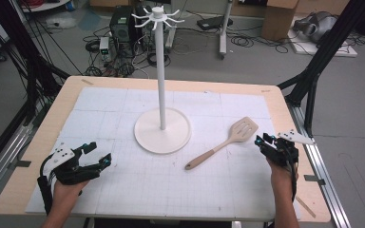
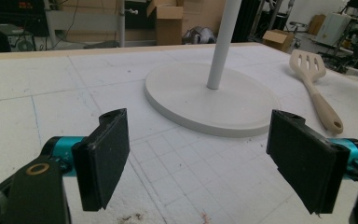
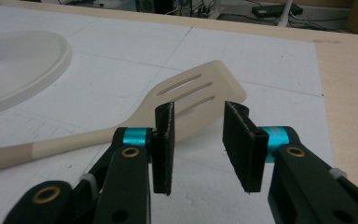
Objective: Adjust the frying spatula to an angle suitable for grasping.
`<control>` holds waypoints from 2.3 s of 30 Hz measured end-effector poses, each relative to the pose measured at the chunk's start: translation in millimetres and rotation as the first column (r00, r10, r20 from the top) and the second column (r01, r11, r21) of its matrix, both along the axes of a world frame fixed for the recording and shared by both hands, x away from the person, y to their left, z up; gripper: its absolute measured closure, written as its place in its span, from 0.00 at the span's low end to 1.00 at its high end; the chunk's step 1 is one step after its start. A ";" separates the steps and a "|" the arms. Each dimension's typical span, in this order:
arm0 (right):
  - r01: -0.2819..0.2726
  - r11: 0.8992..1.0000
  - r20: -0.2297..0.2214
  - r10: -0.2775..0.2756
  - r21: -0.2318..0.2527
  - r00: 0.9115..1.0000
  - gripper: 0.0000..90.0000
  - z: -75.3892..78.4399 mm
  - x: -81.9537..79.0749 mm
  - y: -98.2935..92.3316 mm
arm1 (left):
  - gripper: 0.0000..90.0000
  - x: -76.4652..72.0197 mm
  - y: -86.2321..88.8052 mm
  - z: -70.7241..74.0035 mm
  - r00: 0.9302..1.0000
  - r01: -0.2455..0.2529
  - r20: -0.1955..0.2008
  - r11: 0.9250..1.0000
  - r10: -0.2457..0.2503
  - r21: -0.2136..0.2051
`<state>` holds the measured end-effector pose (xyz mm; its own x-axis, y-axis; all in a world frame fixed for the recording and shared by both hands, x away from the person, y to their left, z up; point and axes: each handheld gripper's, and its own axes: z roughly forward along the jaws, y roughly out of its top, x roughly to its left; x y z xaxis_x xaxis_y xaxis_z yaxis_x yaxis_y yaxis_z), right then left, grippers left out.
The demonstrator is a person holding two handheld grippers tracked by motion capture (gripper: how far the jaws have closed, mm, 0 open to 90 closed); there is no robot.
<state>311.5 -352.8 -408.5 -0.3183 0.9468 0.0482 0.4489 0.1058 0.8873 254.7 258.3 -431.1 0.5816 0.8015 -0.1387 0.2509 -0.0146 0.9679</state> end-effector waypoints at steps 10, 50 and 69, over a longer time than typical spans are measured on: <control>0.014 0.990 -0.083 -0.026 -0.141 0.996 0.99 -1.7 46.1 -4.5 | 0.24 0.4 -0.4 -1.9 1.000 -0.007 -0.015 1.000 0.007 0.008; -0.127 0.979 -0.142 0.105 -0.157 0.984 0.99 -18.6 54.8 0.1 | 0.26 -0.1 4.0 -6.0 0.999 -0.036 -0.031 0.999 0.037 0.019; -0.201 0.974 -0.107 0.190 -0.106 0.976 0.99 -16.1 19.8 42.9 | 0.32 1.0 2.7 -6.5 0.999 -0.009 -0.041 1.000 0.010 0.016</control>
